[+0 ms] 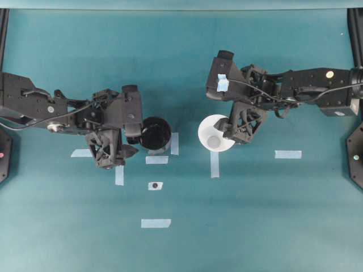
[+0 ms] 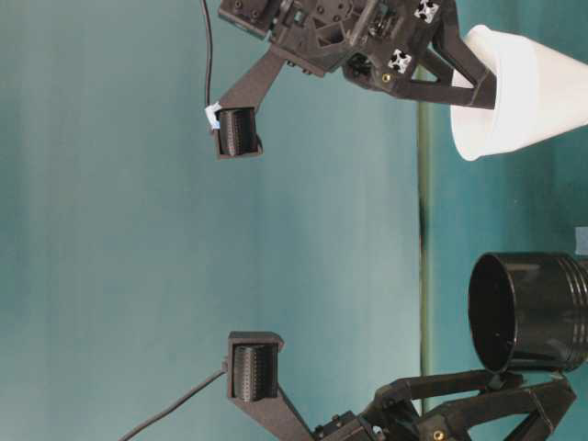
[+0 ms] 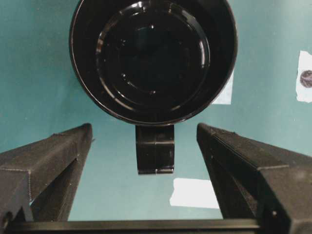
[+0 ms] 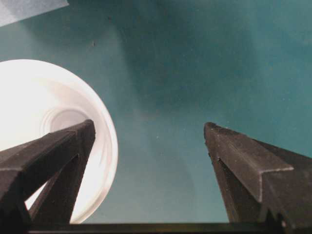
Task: Holding the cup holder with the left arm, the right arm places the cup into the cup holder.
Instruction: 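Open both grippers around the holder handle and the white cup rim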
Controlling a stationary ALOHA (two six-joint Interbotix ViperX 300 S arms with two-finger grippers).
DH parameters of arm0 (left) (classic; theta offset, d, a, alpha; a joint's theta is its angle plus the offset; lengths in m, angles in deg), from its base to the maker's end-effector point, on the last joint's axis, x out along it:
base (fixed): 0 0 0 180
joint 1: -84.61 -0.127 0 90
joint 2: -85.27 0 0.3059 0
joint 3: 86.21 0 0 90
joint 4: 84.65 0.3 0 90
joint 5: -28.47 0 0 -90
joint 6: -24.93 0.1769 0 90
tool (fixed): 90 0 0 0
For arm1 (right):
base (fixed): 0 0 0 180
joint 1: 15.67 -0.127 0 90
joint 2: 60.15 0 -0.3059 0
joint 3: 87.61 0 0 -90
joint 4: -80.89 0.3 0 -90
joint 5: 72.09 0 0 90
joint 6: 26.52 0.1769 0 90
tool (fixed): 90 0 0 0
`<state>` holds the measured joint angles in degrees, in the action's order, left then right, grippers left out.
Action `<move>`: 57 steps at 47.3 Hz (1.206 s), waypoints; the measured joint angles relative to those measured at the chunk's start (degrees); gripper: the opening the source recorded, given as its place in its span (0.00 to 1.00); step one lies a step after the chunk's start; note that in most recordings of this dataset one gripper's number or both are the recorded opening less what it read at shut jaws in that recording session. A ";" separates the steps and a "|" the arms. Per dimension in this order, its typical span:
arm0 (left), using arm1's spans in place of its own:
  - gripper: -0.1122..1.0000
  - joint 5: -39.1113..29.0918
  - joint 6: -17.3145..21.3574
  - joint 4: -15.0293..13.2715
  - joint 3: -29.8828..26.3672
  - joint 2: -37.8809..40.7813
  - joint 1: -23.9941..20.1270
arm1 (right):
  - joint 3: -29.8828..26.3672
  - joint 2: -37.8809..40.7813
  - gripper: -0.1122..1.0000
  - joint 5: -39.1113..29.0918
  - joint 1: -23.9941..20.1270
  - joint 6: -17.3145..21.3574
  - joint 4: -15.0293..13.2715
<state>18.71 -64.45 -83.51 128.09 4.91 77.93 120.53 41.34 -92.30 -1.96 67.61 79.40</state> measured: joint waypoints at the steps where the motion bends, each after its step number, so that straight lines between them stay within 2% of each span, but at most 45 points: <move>1: 0.96 0.00 0.00 0.00 0.00 0.00 0.00 | 0.00 0.00 0.96 0.00 0.00 0.00 0.00; 57: 0.96 -0.79 -0.18 0.00 -0.09 0.53 0.00 | -0.79 0.62 0.96 -1.58 0.00 0.00 0.00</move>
<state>17.92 -64.63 -83.51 128.00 5.44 77.93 119.74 41.96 -93.88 -1.96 67.61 79.40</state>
